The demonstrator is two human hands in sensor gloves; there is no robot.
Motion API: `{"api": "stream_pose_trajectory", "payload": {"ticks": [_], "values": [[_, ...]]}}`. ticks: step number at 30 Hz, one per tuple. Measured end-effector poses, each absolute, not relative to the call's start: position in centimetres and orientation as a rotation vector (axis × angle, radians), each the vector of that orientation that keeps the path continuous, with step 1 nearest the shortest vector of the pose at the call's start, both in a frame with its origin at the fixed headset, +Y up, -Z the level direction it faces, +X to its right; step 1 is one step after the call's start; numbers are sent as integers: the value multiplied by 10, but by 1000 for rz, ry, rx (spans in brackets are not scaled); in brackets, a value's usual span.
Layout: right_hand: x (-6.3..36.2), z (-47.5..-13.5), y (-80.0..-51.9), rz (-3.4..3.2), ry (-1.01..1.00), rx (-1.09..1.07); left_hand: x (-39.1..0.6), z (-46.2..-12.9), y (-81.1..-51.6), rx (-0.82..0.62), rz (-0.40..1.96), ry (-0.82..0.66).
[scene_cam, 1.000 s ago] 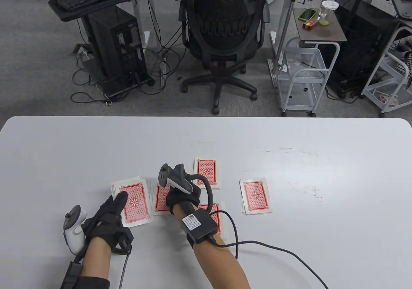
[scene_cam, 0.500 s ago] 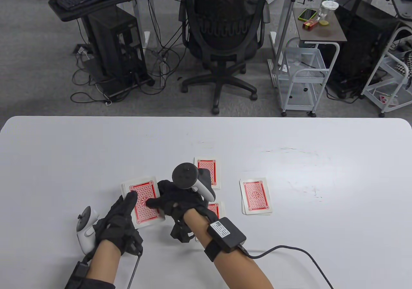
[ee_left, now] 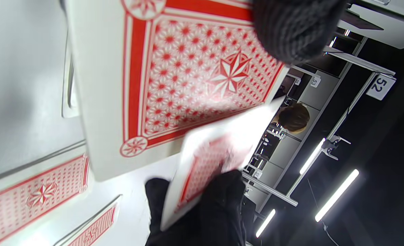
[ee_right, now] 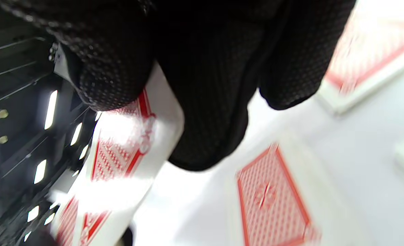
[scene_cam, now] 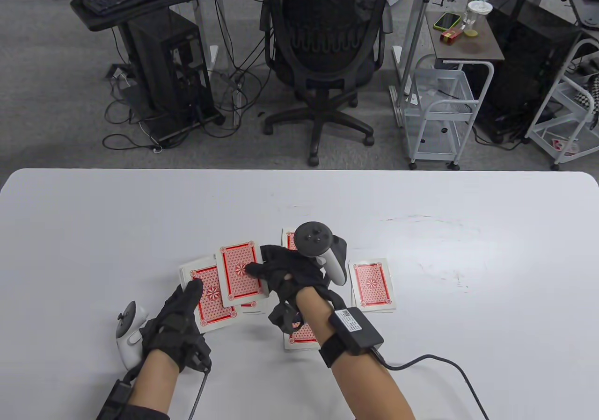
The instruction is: Four-player card dealing with fan arrangement
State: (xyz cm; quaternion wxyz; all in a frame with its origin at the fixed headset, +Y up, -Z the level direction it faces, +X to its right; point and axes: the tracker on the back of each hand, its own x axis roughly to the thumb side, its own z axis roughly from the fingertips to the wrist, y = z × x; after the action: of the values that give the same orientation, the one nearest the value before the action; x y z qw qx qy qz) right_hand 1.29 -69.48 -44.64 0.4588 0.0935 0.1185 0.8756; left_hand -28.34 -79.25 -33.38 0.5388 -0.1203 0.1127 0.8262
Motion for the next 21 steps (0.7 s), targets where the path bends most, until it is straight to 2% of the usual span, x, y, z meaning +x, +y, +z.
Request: {"api": "stream_pose_trajectory", "payload": {"ticks": [6, 11, 14, 17, 21], "values": [[37, -491, -694, 2494, 200, 68, -290, -336, -795, -268, 1961, 292], [36, -523, -724, 2699, 293, -61, -296, -340, -798, -263, 1943, 312], [31, -533, -741, 2923, 323, -148, -298, -343, -800, -273, 1937, 321], [27, -538, -755, 3101, 384, -141, -299, -344, -802, -288, 1937, 322], [30, -536, -754, 3145, 372, -166, -299, -344, -804, -289, 1931, 318]]}}
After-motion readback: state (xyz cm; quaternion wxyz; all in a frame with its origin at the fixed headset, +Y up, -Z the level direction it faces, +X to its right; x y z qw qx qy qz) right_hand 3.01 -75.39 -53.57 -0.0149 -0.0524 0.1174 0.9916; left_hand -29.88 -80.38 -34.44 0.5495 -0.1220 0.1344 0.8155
